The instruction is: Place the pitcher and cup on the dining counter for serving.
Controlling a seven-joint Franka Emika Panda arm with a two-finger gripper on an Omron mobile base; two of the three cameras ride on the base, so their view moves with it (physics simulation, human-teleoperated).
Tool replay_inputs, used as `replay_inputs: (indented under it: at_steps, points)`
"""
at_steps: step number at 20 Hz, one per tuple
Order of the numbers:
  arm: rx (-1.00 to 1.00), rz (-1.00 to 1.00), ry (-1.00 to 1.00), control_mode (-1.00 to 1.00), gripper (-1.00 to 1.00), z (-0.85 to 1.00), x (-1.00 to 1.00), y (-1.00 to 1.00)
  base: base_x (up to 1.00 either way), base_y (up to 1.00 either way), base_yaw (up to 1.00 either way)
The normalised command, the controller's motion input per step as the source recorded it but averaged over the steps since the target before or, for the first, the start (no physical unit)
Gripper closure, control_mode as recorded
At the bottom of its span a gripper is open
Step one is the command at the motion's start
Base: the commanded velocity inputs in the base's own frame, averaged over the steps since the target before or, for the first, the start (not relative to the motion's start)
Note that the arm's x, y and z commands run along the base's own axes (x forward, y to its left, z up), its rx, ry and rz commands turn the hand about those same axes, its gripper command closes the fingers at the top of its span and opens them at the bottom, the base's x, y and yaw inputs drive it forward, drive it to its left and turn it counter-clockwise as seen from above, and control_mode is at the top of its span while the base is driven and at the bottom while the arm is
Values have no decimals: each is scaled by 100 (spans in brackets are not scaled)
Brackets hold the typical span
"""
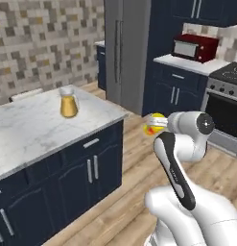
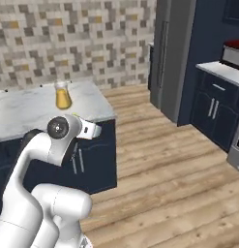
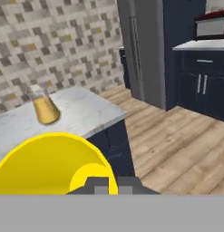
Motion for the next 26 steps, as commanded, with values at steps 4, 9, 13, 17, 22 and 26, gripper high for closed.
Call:
replay_inputs:
  at_steps: [4, 9, 13, 17, 22, 26]
  points:
    - [0, 0, 0, 100, 100, 0, 0, 0, 19, 33, 77]
    - [0, 0, 0, 100, 100, 0, 0, 0, 86, 69, 47]
    - [0, 0, 0, 100, 100, 0, 0, 0, 99, 90, 33]
    - [0, 0, 0, 100, 100, 0, 0, 0, 56, 75, 26]
    - [0, 0, 0, 100, 100, 0, 0, 0, 29, 37, 4]
    - [0, 0, 6, -100, 100, -5, 14, 0, 3, 5, 0]
